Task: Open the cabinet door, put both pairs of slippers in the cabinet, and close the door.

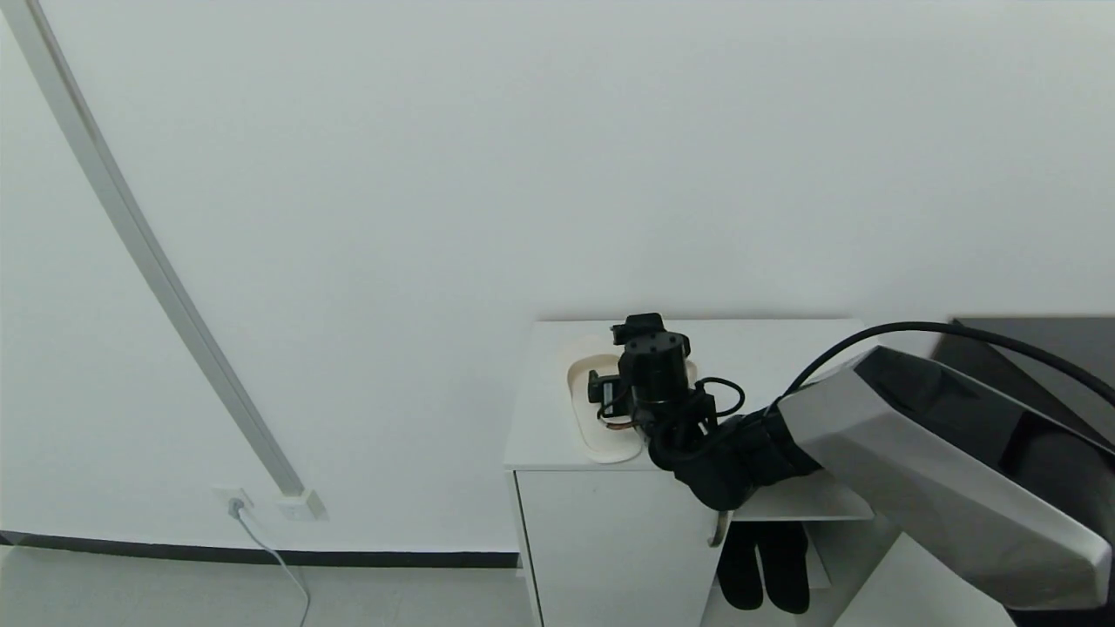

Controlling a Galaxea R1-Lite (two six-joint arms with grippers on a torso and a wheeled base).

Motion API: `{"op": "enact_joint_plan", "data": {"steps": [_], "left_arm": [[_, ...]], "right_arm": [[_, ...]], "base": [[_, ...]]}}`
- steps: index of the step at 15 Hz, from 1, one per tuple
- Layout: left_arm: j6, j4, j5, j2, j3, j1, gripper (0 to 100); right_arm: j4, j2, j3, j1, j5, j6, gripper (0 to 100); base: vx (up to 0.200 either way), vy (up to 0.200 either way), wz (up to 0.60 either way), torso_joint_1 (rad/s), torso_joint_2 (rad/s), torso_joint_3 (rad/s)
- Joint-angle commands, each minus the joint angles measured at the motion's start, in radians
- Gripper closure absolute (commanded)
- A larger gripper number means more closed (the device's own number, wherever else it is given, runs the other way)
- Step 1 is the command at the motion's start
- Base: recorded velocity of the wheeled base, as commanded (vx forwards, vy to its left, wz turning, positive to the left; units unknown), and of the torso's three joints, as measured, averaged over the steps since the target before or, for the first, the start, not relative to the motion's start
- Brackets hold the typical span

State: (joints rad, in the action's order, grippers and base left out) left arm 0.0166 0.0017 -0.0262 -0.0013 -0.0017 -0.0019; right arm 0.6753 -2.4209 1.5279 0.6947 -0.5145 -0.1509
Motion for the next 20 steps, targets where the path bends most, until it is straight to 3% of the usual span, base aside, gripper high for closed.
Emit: {"op": "enact_joint_plan", "data": {"steps": [1,2,3,12,16,20], "left_arm": [[-0.001,0.0,0.0,0.001,0.0,0.0,100],[-0.001,0.0,0.0,0.001,0.0,0.0,100],[-0.001,0.0,0.0,0.001,0.0,0.0,100],[-0.003,0.0,0.0,0.001,0.0,0.0,100],[-0.001,0.0,0.0,0.001,0.0,0.0,100],[-0.001,0.0,0.0,0.001,0.0,0.0,100]], "right_arm": [[-0.013,-0.038,0.057,-0.015,0.001,0.001,0],[-0.013,-0.038,0.06,-0.017,0.001,-0.001,0],[-0.013,-0.041,0.06,-0.02,0.002,0.001,100],[-0.008,0.006,0.031,-0.011,-0.001,-0.004,100],[0.009,0.204,-0.18,0.049,0.001,-0.009,100],[0.151,0.425,-0.586,0.106,0.002,-0.019,100]], "base": [[0.0,0.0,0.0,0.0,0.0,0.0],[0.0,0.0,0.0,0.0,0.0,0.0],[0.0,0.0,0.0,0.0,0.0,0.0],[0.0,0.0,0.0,0.0,0.0,0.0],[0.0,0.0,0.0,0.0,0.0,0.0],[0.0,0.0,0.0,0.0,0.0,0.0]]}}
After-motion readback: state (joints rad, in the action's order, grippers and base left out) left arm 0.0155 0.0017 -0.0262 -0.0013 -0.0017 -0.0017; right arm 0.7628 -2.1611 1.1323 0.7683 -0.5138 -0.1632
